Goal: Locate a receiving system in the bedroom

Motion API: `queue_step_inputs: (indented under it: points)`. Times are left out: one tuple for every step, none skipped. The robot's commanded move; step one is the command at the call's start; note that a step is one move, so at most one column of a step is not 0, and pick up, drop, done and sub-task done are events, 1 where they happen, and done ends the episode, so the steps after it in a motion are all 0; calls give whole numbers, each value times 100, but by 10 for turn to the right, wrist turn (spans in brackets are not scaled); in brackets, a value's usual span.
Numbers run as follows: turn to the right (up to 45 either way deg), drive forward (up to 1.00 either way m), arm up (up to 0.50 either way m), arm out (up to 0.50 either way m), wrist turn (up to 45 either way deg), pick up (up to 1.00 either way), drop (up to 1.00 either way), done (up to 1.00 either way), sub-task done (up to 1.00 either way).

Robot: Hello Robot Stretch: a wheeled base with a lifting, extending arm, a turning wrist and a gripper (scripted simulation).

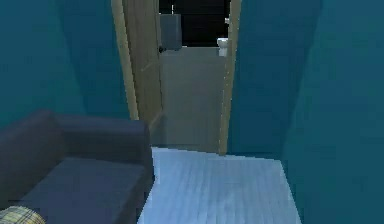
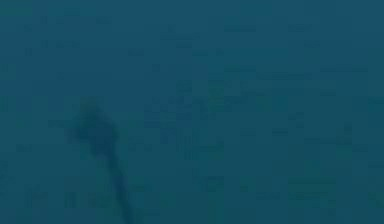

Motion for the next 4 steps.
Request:
queue_step_inputs:
  points:
    - [0,100,0,0,0,0,0,0,0]
    - [0,100,0,0,0,0,0,0,0]
    - [-30,0,0,0,0,0,0,0,0]
    - [0,60,0,0,0,0,0,0,0]
